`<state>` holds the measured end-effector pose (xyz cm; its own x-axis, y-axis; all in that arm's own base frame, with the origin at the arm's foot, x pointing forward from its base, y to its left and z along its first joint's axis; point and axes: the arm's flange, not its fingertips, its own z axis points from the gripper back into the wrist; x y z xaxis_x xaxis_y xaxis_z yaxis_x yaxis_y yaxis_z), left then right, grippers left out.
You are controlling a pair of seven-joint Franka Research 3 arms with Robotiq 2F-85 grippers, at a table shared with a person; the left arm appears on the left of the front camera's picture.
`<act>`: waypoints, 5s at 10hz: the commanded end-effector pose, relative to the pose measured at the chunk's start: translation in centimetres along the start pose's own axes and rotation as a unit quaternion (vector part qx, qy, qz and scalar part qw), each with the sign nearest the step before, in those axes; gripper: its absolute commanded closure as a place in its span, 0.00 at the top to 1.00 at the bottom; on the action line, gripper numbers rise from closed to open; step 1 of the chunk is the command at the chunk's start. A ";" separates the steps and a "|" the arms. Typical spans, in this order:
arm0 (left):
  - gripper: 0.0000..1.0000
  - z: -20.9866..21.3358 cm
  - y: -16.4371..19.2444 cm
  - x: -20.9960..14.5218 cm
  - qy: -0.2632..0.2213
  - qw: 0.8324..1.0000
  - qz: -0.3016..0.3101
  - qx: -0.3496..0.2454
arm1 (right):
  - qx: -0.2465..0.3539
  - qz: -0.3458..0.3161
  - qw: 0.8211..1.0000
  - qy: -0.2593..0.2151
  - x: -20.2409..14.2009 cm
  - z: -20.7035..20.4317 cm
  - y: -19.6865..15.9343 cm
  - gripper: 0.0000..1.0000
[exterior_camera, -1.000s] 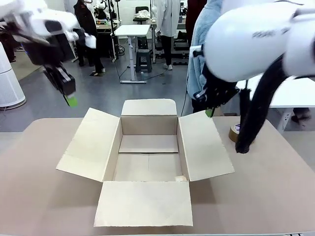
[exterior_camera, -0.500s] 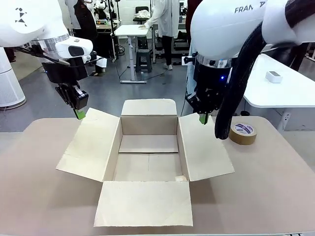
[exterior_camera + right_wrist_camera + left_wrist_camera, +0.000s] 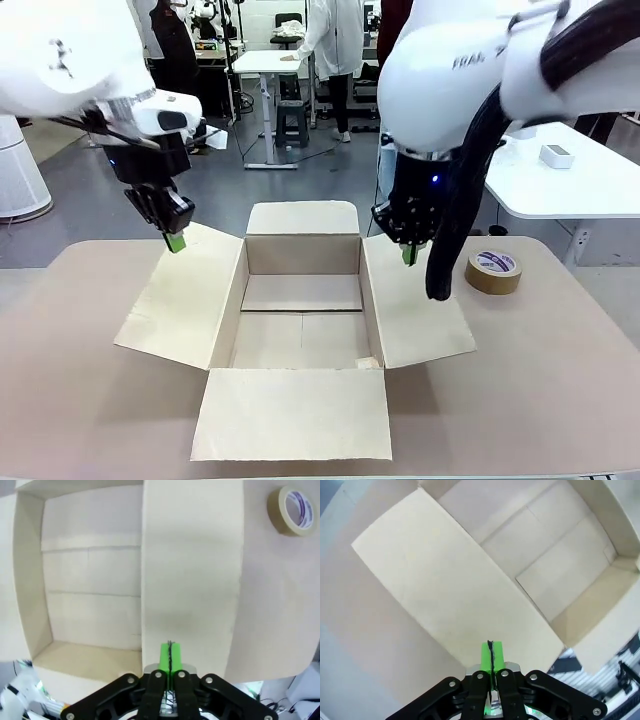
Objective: Wrap the clocks to prevent damage.
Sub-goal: Open the side flaps of the Package Box, then once the human has placed the objects inside and stepped back, release both hands from the side flaps of the Package Box.
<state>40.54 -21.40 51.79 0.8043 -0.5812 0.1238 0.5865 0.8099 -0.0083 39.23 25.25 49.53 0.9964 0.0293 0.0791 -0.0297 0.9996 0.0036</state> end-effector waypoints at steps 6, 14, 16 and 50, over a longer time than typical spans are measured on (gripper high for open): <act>0.00 -7.0 0.9 0.3 0.013 0.986 0.144 0.087 | -0.003 -0.049 0.998 -0.031 1.8 -7.2 -2.4 0.01; 0.00 -11.9 3.2 0.2 0.047 0.983 0.175 0.019 | -0.004 -0.017 1.000 -0.014 2.4 -12.4 -2.9 0.01; 0.00 -12.0 3.3 0.4 0.053 0.984 0.170 0.006 | 0.005 -0.015 1.000 -0.014 2.5 -11.9 -2.8 0.01; 0.00 -12.3 3.1 0.3 0.057 0.982 0.178 0.017 | -0.003 -0.021 1.000 -0.010 2.3 -11.9 -2.7 0.01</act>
<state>43.77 -20.12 39.38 0.9632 -0.2689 0.0013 0.2689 0.9631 -0.0084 42.74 22.55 38.12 0.9946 -0.0089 0.1031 0.0084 1.0000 0.0053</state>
